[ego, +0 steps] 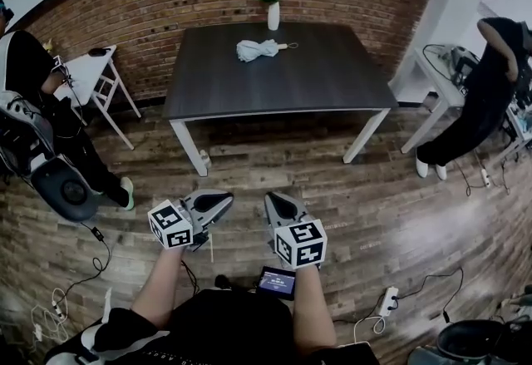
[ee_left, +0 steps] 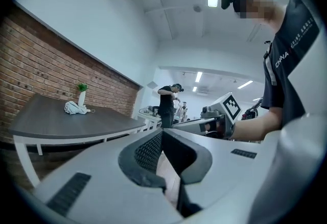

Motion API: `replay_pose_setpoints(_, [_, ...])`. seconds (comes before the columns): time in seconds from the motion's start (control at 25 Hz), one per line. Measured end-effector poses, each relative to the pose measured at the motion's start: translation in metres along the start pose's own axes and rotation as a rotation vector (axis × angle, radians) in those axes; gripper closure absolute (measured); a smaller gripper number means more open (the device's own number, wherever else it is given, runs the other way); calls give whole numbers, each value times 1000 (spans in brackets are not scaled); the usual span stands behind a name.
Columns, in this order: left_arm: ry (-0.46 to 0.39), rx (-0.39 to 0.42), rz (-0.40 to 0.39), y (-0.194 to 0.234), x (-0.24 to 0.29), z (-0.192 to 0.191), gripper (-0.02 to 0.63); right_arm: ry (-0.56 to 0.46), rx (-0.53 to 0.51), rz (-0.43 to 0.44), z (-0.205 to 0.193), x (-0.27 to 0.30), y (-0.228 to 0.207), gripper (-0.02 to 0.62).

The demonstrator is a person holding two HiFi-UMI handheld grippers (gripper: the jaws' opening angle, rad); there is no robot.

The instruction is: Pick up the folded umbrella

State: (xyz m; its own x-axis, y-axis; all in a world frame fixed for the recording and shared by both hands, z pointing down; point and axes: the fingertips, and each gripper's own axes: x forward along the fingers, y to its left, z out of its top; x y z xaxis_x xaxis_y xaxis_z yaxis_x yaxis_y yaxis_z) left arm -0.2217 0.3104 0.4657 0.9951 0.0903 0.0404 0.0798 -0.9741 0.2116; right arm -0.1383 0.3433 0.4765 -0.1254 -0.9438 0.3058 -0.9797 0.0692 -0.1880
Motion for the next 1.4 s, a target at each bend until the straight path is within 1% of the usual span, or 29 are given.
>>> replay_pose_setpoints(0.2, [18, 19, 22, -1, 19, -1, 604, -8, 27, 9, -2, -10, -27, 586])
replay_pose_setpoints(0.4, [25, 13, 45, 2, 25, -8, 604, -5, 43, 10, -7, -13, -41, 586])
replay_pose_setpoints(0.68, [12, -11, 37, 36, 45, -9, 603, 11, 54, -16, -6, 6, -66, 586])
replay_pose_setpoints(0.84, [9, -18, -8, 63, 62, -5, 603, 8, 74, -50, 2, 29, -88, 586])
replay_pose_setpoints(0.92, [12, -25, -42, 80, 67, -3, 604, 10, 74, -60, 8, 46, -96, 586])
replay_pose_setpoints(1.08, [24, -4, -97, 118, 77, 9, 604, 7, 67, -75, 29, 88, -110, 586])
replay_pose_setpoints(1.2, [23, 0, -102, 151, 79, 20, 604, 3, 53, -86, 46, 121, -116, 586])
replay_pose_setpoints(1.4, [-20, -60, -89, 205, 74, 36, 604, 1, 53, -109, 64, 163, -120, 586])
